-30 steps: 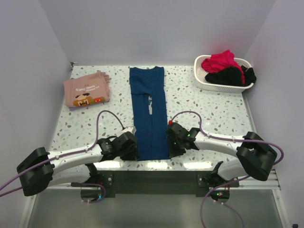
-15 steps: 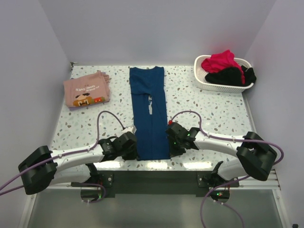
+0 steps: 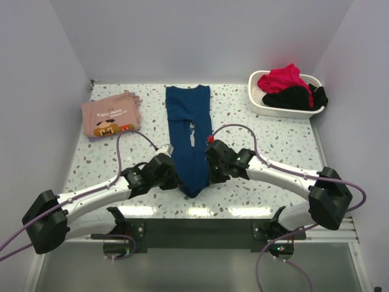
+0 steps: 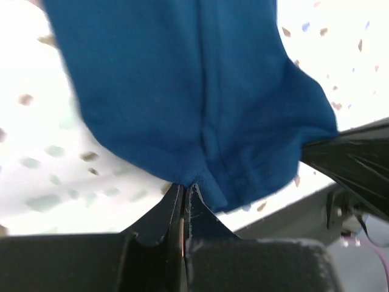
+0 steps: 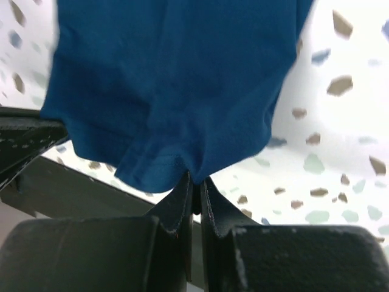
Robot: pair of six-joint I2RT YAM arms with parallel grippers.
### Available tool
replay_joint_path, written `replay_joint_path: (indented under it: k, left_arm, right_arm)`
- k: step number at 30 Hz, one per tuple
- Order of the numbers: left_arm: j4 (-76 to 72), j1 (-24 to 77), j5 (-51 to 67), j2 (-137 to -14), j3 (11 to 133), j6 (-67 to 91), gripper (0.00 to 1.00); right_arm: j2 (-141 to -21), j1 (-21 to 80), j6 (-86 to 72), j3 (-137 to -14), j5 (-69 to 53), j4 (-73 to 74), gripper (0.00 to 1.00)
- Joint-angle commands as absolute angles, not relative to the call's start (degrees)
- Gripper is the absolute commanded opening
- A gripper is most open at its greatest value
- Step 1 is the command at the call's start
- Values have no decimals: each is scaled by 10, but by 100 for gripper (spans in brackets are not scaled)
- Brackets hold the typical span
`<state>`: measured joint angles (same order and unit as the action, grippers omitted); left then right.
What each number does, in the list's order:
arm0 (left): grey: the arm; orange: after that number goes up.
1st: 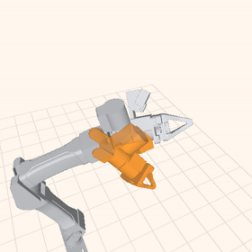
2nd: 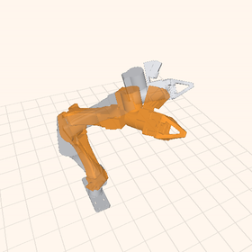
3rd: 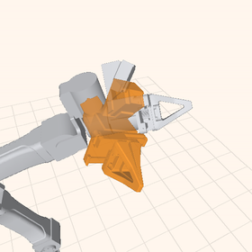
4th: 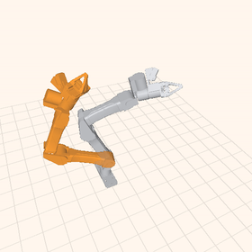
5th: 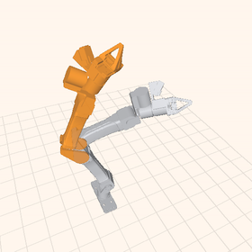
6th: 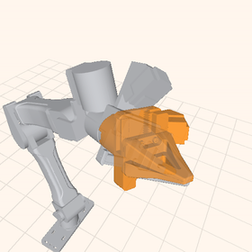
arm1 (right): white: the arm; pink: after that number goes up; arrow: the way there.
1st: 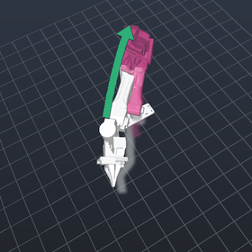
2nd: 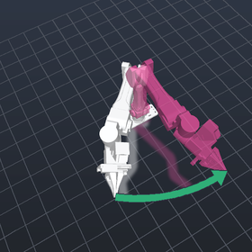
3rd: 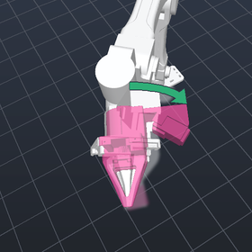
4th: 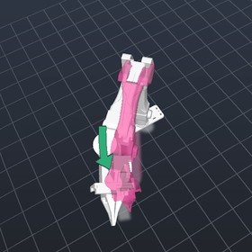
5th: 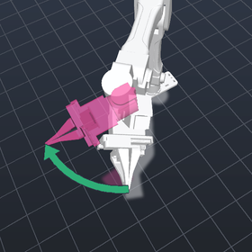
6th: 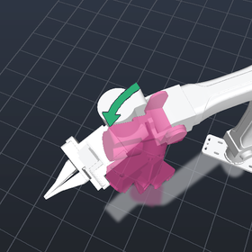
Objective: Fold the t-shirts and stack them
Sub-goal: Fold the tshirt
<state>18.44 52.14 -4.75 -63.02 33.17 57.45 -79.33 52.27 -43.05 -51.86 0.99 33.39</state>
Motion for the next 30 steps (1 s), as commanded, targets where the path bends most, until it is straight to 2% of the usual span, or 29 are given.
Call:
replay_joint_path:
  k: [1,9,14,30]
  left_arm:
    - [163,469,-50,-621,340,534,0]
    - [95,371,-10,-717,388,428,0]
    - [49,317,12,-775,430,382,0]
    - [18,227,65,-949,580,328,0]
  right_arm:
    - [-821,508,-397,-573,45,335,0]
    - [-916,447,-327,-686,44,330,0]
    - [-943,408,-296,-713,52,318,0]
    - [-1087,335,-246,-855,29,306,0]
